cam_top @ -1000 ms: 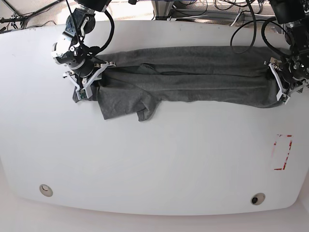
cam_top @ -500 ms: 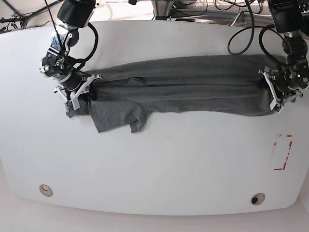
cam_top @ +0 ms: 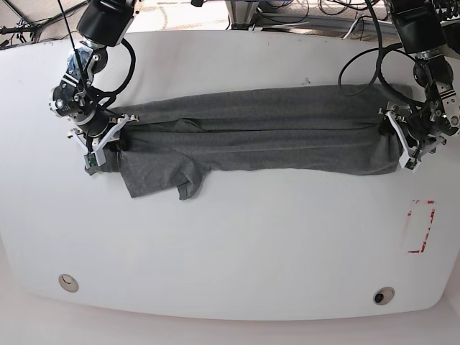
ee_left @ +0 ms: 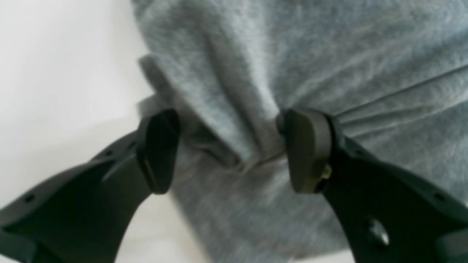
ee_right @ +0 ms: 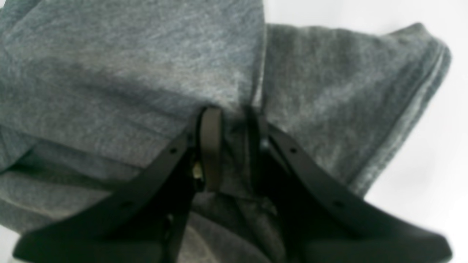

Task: Fold the T-shirt properly
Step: 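Lay the folded edge down along the collar side with both grippers, then regrasp the folded edge with the left gripper near the hem end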

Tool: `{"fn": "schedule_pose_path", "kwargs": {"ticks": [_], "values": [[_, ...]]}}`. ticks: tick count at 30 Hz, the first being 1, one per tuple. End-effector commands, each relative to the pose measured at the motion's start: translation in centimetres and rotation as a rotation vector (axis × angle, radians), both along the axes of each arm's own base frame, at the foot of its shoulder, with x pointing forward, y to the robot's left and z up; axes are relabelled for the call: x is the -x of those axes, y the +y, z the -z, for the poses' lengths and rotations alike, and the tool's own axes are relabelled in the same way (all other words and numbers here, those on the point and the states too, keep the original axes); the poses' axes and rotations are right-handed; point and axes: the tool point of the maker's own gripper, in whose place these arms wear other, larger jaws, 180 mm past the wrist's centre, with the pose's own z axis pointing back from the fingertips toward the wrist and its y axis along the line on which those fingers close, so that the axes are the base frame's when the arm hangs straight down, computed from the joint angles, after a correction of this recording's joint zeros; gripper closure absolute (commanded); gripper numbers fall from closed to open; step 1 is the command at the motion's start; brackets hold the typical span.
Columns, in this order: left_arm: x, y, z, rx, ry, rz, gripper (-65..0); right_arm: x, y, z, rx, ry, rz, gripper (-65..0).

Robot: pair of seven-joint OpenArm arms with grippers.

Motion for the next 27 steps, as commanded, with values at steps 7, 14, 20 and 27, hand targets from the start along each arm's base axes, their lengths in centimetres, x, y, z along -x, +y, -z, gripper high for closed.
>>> {"fn": "schedule_pose_path", "kwargs": {"ticks": [7,14,20,27], "values": [[-2.7,2.2,-5.6,0.082,-0.152,-0.092,-43.1,1.4,-0.3,1.5,0.051,0.1,0.012,-13.0],[-4.2,2.9,-6.7,0.116,-0.195,-0.132,-49.4,1.4,0.1,1.6,0.041,0.1,0.012,-13.0],[-5.3,3.2,-5.4,0.182,-0.164,-0.172,-49.3,1.5,0.2,1.8,0.035,0.102,0.012,-13.0],[-6.8,2.9,-3.6,0.293,-0.146,-0.219,-49.3,1.5,0.2,1.8,0.035,0.102,0.012,-13.0]]}}
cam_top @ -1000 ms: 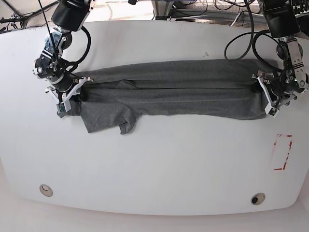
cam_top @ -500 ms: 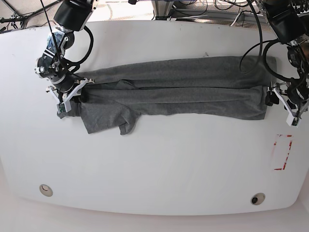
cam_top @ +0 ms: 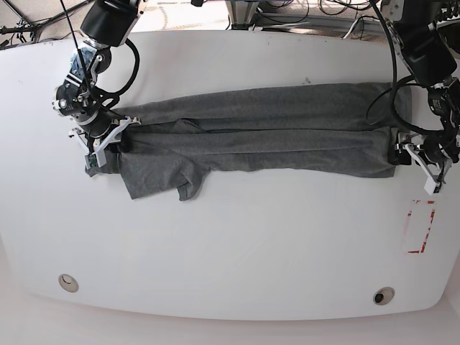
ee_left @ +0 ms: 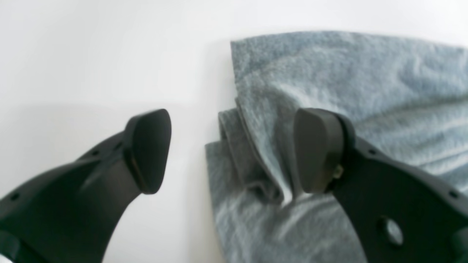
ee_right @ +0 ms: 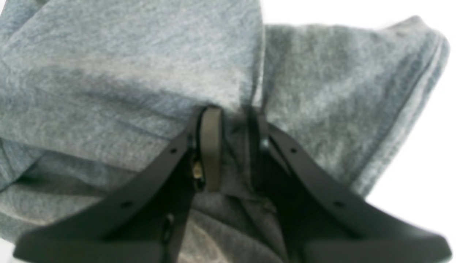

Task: Fold the T-shirt properly
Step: 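Regrasp the folded edge with the left gripper near the hem end, then pull the folded shirt taut between both grippers to straighten it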

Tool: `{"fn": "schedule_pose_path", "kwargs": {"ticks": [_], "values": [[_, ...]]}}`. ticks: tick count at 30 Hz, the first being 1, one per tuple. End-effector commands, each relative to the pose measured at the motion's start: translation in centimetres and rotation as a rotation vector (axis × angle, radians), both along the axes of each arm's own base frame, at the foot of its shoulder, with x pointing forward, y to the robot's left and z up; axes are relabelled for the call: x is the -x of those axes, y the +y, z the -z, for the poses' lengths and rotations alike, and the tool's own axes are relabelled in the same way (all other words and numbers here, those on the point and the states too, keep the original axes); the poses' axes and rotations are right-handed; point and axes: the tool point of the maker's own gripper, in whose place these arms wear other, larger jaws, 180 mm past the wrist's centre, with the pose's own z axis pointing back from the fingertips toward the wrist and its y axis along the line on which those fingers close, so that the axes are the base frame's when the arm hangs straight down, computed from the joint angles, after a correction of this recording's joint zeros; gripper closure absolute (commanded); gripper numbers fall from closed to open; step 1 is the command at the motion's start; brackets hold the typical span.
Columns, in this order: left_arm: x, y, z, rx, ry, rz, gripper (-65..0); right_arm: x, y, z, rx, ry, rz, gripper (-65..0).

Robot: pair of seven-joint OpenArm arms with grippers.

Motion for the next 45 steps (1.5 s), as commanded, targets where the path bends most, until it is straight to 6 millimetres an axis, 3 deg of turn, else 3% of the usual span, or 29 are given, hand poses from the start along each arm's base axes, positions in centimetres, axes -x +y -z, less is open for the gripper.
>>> {"fn": "schedule_pose_path", "kwargs": {"ticks": [1,16,27,29,32,33,36,38,42,45], "values": [[-1.9,0.6,-1.4,0.025,-0.069,-0.018,-49.3,1.7,-0.6,1.7,0.048,0.111,-0.004,-13.0],[-3.9,-2.2,0.5,0.103,-0.053,0.024,-49.4,1.7,-0.6,1.6,0.048,0.109,-0.004,-13.0],[-3.6,-3.5,2.0,0.118,0.003,0.062,-48.3,1.7,-0.6,1.6,0.049,0.108,-0.004,-13.0],[-3.6,-3.4,2.1,0.114,0.004,0.062,-44.9,1.7,-0.6,1.6,0.049,0.108,-0.004,-13.0],[-3.6,-3.5,2.0,0.116,0.003,0.061,-33.1,1.7,-0.7,1.6,0.049,0.108,-0.002,-13.0],[-3.7,-3.5,2.0,0.118,0.001,0.06,-25.1,1.7,-0.7,1.6,0.049,0.108,-0.002,-13.0],[-3.8,-3.5,1.9,0.118,-0.004,0.06,-9.4,1.6,-0.7,1.5,0.048,0.106,-0.002,-13.0],[-3.8,-3.5,1.9,0.118,-0.004,0.06,-2.4,1.6,-0.7,1.5,0.048,0.106,-0.002,-13.0],[-4.1,-3.5,1.5,0.121,-0.013,0.06,-1.1,1.6,-0.7,1.5,0.048,0.106,-0.002,-13.0],[-5.0,-3.3,0.1,0.103,-0.038,0.067,-1.0,1.6,-0.4,1.6,0.042,0.106,-0.002,-13.0]]}}
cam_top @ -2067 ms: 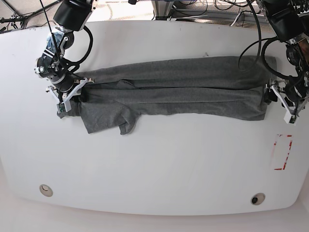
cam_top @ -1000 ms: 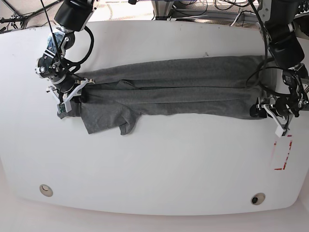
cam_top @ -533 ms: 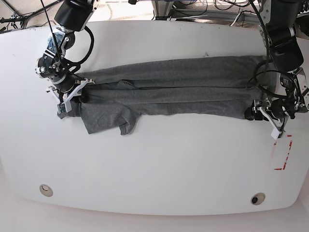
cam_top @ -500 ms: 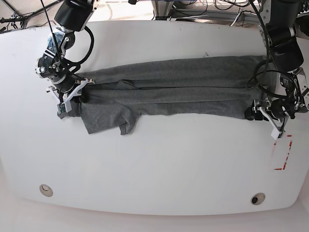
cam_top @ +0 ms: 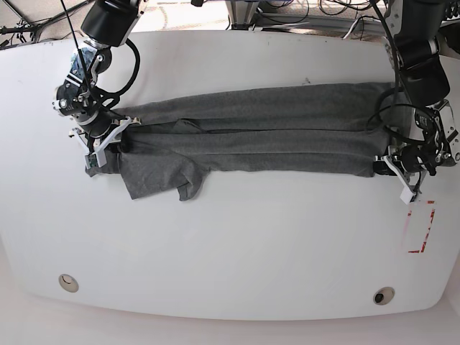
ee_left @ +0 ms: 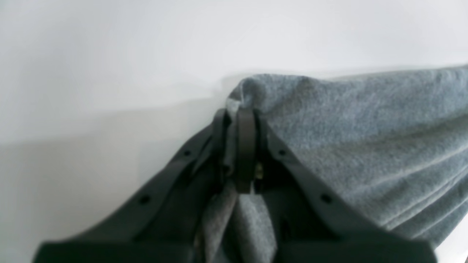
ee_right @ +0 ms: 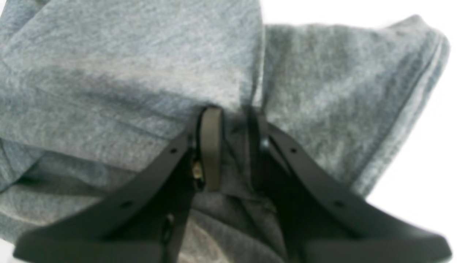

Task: Fold the T-shirt properly
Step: 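Pull the folded shirt taut between both grippers to straighten it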

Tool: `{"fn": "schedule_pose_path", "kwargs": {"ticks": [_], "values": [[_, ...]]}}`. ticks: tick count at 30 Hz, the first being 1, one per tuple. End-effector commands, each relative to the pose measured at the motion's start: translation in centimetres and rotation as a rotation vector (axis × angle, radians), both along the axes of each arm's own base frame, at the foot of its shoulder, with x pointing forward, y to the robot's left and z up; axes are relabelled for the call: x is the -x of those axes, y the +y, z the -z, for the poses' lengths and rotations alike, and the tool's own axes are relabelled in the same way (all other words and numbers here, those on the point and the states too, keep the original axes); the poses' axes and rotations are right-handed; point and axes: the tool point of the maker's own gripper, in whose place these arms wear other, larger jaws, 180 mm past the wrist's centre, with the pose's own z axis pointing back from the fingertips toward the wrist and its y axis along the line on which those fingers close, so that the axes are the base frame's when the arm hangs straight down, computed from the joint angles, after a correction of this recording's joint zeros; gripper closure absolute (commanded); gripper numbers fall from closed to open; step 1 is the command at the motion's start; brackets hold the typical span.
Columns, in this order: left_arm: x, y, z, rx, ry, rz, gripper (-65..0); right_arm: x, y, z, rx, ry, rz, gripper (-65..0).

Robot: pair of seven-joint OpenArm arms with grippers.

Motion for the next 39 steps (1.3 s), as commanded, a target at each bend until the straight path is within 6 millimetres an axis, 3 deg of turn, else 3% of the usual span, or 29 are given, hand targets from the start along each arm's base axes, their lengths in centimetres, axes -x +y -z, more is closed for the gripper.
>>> {"fn": "schedule_pose_path", "kwargs": {"ticks": [1,9,23,39], "values": [[-2.1,1.3,-3.4,-0.04,-0.077,0.001,-0.8,1.7,-0.2,1.7,0.04,0.109,-0.004,-13.0],[-2.0,2.9,-6.8,-0.133,-0.108,0.004,-0.8,1.7,0.1,1.7,0.033,0.108,-0.005,-13.0],[2.8,5.7,-8.5,-0.296,-0.031,-0.014,-1.0,1.6,0.2,1.8,0.03,0.109,-0.005,-13.0],[10.0,7.3,-4.9,-0.393,0.143,0.015,-1.0,1.6,0.3,1.8,0.028,0.107,-0.005,-13.0]]}}
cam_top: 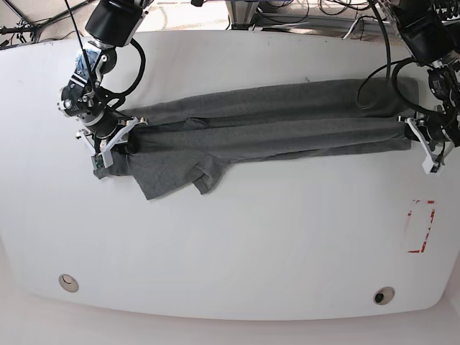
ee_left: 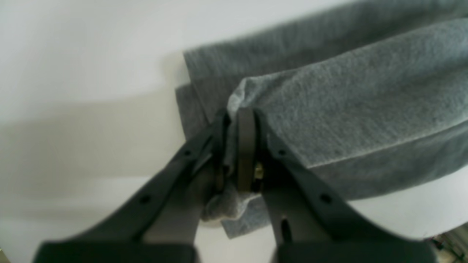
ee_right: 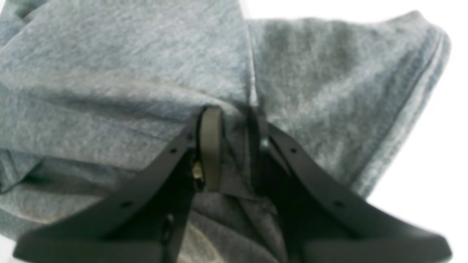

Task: Fold the T-shirt properly
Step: 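Pull the folded shirt taut between both grippers to straighten it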

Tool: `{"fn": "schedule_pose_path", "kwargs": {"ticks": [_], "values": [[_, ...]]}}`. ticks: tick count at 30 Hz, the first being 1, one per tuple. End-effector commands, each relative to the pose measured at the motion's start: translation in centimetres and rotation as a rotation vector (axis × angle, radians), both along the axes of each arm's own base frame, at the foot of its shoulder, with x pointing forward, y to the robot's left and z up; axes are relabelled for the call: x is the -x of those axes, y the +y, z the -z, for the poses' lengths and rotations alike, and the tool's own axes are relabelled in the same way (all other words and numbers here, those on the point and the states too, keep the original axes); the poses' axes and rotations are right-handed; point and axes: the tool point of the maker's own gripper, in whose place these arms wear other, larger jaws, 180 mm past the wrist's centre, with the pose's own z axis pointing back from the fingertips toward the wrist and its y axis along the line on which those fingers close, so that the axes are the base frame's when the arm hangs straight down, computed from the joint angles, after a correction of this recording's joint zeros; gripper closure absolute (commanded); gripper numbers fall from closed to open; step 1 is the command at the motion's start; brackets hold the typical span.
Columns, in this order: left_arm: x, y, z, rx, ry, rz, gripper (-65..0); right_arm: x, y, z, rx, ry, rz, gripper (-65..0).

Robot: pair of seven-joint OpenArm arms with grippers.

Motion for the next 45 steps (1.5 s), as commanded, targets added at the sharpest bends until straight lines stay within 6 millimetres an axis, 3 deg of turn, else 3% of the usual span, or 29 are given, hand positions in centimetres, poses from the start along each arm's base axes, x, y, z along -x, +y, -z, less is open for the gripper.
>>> {"fn": "schedule_pose_path", "kwargs": {"ticks": [1,8,11,20,23,26,29,33,35,41,45], "values": [[0.4,2.2,-1.2,-0.08,0.004,-0.01,-1.0,1.9,-0.9,1.8,0.059,0.122,-0.005,-13.0],[2.4,2.7,0.0,-0.092,0.055,-0.003,-1.3,1.9,-0.9,1.9,0.06,0.123,-0.005,-13.0],[2.8,2.1,0.6,-0.093,0.073,0.025,-5.7,1.9,-0.9,1.8,0.061,0.121,-0.005,-13.0],[3.5,1.5,1.4,-0.115,0.122,0.085,-40.3,1.9,-0.9,1.7,0.062,0.119,-0.005,-13.0],[3.1,1.4,1.2,-0.118,0.116,0.091,-46.8,1.8,-0.9,1.7,0.062,0.117,-0.005,-13.0],[2.7,1.8,0.5,-0.127,0.104,0.094,-47.1,1.8,-0.9,1.7,0.062,0.117,-0.005,-13.0],[1.0,2.3,-1.8,-0.137,0.047,0.103,-47.4,1.8,-0.8,1.7,0.06,0.117,-0.005,-13.0],[-1.2,0.4,-4.8,-0.066,-0.085,0.163,-47.2,1.8,-0.8,1.7,0.06,0.117,-0.005,-13.0],[-1.1,-0.5,-5.4,-0.025,-0.113,0.195,-47.2,1.8,-0.8,1.7,0.06,0.117,-0.005,-13.0],[-0.6,-2.9,-6.2,0.089,-0.157,0.258,-47.1,1.7,-0.3,1.7,0.049,0.114,-0.005,-13.0],[0.3,-3.7,-5.1,0.128,-0.134,0.26,-47.1,1.3,-0.2,0.9,0.06,0.089,-0.007,-13.0]]}}
